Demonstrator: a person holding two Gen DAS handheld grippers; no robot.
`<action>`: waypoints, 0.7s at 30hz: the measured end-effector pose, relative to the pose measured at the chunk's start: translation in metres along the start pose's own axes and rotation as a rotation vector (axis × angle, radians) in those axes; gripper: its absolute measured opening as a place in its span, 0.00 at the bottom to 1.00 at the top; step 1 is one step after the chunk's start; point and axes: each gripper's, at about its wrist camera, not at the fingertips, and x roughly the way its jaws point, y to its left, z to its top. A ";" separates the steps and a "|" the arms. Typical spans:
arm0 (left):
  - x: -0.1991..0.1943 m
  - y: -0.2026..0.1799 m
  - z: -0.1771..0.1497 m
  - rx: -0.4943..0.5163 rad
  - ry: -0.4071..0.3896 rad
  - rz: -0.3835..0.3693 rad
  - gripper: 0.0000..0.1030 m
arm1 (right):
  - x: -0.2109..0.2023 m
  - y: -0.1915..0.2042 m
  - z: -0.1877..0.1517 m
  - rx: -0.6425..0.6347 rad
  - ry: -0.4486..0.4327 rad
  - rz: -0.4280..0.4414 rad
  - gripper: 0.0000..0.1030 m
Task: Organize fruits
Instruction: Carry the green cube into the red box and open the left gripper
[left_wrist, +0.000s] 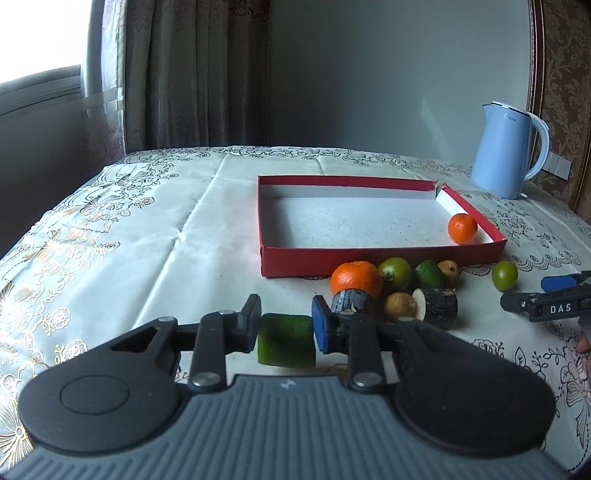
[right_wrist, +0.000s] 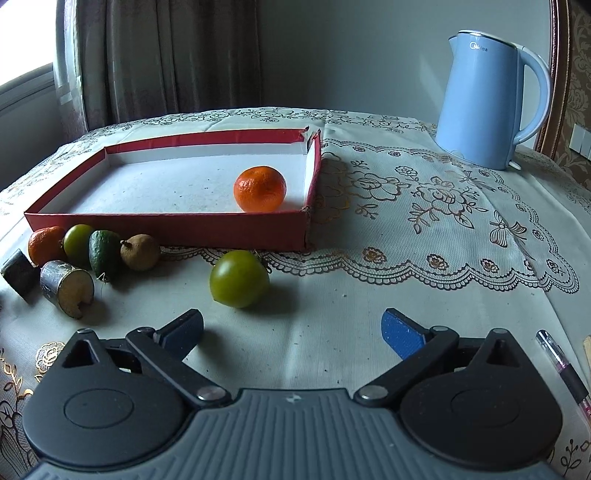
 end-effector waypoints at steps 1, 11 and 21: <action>-0.001 0.000 0.006 0.004 -0.014 0.006 0.26 | 0.000 0.000 0.000 -0.001 0.000 0.000 1.00; 0.031 -0.026 0.058 0.072 -0.080 0.017 0.25 | -0.001 -0.001 0.000 0.002 -0.001 0.004 1.00; 0.112 -0.050 0.073 0.090 0.001 0.025 0.26 | 0.000 -0.001 0.000 0.004 -0.001 0.005 1.00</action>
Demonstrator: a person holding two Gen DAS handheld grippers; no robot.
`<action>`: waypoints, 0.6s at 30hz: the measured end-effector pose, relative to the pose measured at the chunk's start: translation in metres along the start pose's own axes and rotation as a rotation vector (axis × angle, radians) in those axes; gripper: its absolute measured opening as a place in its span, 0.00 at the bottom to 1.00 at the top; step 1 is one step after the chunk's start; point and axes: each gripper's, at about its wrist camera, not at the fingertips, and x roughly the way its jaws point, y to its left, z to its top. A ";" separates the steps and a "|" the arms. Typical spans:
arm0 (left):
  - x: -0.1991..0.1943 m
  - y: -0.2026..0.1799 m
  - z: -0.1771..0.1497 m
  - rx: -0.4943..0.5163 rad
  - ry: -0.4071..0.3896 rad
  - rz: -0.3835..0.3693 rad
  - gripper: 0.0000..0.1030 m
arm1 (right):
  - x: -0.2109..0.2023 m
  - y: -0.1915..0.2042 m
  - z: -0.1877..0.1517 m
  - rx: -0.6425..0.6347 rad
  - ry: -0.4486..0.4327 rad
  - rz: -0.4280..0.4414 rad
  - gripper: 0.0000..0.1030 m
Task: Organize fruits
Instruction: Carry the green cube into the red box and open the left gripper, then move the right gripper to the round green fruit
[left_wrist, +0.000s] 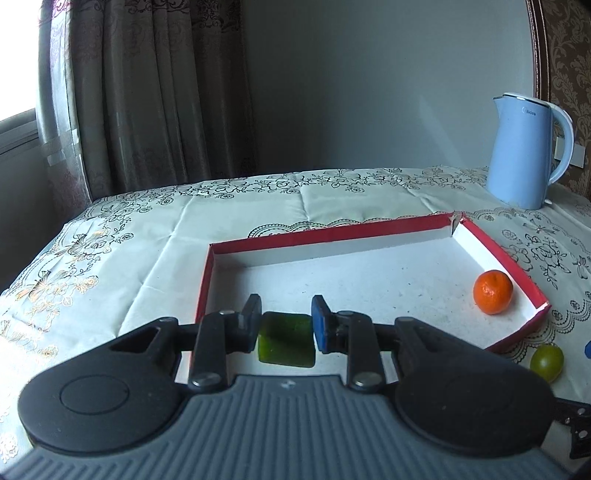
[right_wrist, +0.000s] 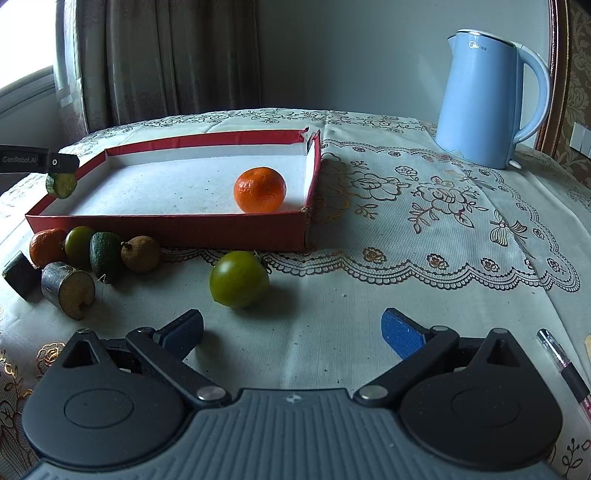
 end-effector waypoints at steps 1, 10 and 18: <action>0.003 0.000 -0.001 -0.011 0.012 0.005 0.27 | 0.000 0.000 0.000 0.000 0.000 0.000 1.00; -0.046 0.025 -0.010 -0.133 -0.072 0.158 1.00 | -0.001 -0.002 0.000 0.013 -0.005 0.013 1.00; -0.083 0.074 -0.056 -0.264 -0.052 0.297 1.00 | -0.014 -0.004 -0.003 0.005 -0.084 0.060 1.00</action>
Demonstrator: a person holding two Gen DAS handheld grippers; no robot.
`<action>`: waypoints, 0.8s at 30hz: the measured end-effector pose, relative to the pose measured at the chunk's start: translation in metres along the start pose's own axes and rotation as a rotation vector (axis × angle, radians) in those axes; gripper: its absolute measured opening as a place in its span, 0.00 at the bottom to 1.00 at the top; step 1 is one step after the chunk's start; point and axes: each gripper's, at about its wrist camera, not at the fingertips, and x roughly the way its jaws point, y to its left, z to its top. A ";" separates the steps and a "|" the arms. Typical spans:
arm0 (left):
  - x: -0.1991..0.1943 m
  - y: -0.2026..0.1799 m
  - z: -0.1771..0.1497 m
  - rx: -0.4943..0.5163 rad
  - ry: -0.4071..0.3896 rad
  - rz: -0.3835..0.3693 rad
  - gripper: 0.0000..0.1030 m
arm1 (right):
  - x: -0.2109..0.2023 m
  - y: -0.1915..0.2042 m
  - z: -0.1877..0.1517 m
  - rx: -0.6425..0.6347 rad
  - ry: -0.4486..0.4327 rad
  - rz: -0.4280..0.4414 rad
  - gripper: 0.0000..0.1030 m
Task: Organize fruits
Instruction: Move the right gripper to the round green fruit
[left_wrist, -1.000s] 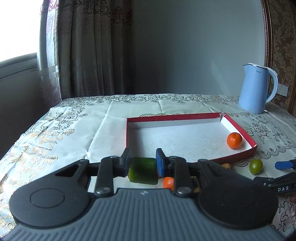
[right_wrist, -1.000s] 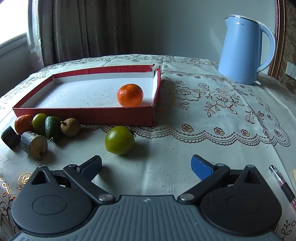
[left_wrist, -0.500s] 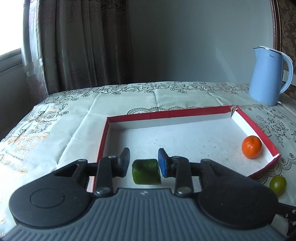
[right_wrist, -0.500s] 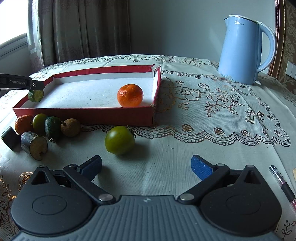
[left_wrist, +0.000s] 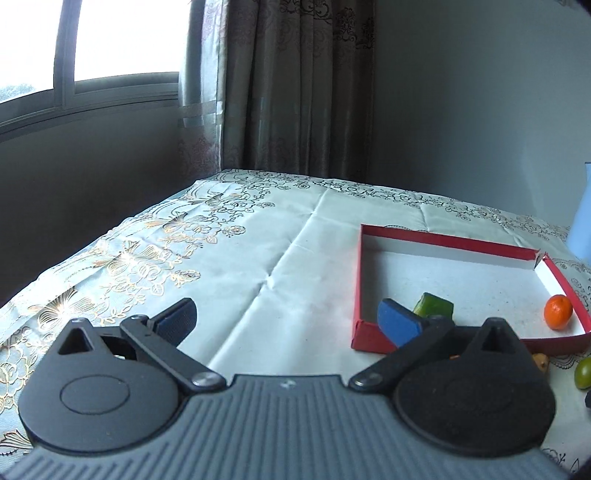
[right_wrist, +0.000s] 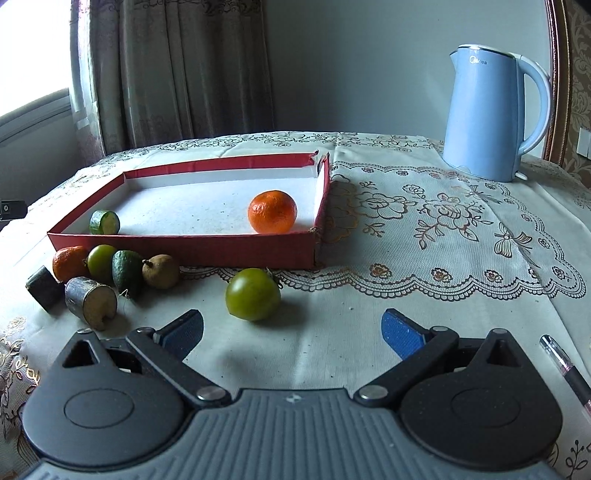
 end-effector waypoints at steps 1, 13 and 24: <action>-0.002 0.008 -0.005 -0.012 -0.001 0.016 1.00 | -0.001 0.002 0.000 -0.019 -0.008 0.000 1.00; 0.012 0.026 -0.032 -0.044 0.073 0.006 1.00 | 0.004 0.020 0.011 -0.184 -0.081 0.006 0.99; 0.015 0.026 -0.033 -0.048 0.084 -0.016 1.00 | 0.020 0.016 0.015 -0.151 -0.011 0.045 0.57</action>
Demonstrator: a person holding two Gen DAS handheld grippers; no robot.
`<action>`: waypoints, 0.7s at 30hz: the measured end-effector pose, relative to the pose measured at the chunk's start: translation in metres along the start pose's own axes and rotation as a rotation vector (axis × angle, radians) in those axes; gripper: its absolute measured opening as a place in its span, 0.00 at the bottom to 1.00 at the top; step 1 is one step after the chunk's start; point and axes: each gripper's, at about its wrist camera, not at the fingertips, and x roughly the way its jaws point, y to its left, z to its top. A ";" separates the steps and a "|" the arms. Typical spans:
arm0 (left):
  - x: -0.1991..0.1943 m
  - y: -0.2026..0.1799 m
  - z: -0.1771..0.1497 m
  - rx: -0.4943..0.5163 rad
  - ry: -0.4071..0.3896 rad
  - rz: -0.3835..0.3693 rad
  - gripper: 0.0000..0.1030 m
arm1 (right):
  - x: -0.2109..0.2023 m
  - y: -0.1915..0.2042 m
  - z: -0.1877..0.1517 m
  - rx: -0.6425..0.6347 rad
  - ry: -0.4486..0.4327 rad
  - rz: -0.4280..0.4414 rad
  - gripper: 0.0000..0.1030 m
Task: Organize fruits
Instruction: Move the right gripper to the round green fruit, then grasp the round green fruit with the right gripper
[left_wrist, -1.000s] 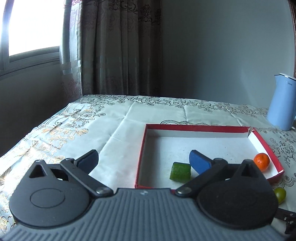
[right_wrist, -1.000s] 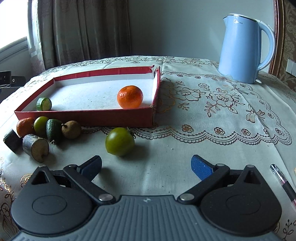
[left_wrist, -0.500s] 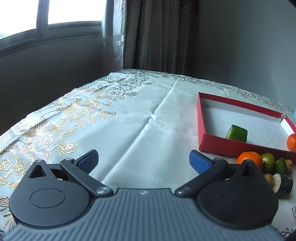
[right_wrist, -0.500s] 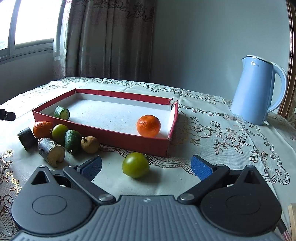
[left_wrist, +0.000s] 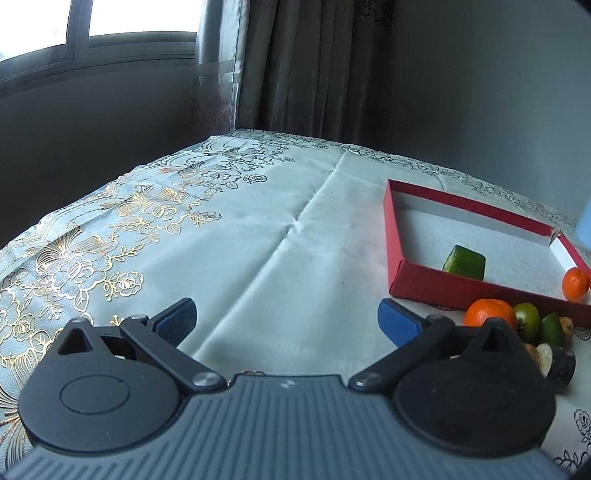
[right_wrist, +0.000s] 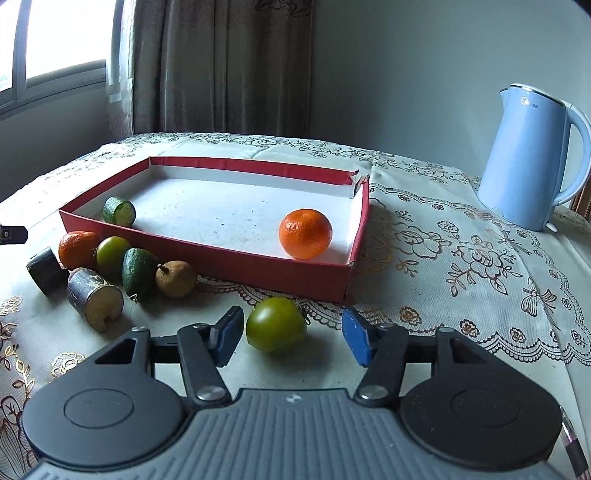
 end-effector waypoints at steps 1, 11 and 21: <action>0.000 0.000 0.000 0.001 0.000 0.001 1.00 | 0.001 0.000 0.001 -0.003 0.004 0.004 0.55; 0.004 -0.001 0.000 0.006 0.022 -0.004 1.00 | 0.006 0.003 0.002 0.010 0.024 0.033 0.33; 0.014 -0.002 0.001 0.013 0.092 0.022 1.00 | 0.000 -0.004 0.001 0.053 -0.013 0.043 0.32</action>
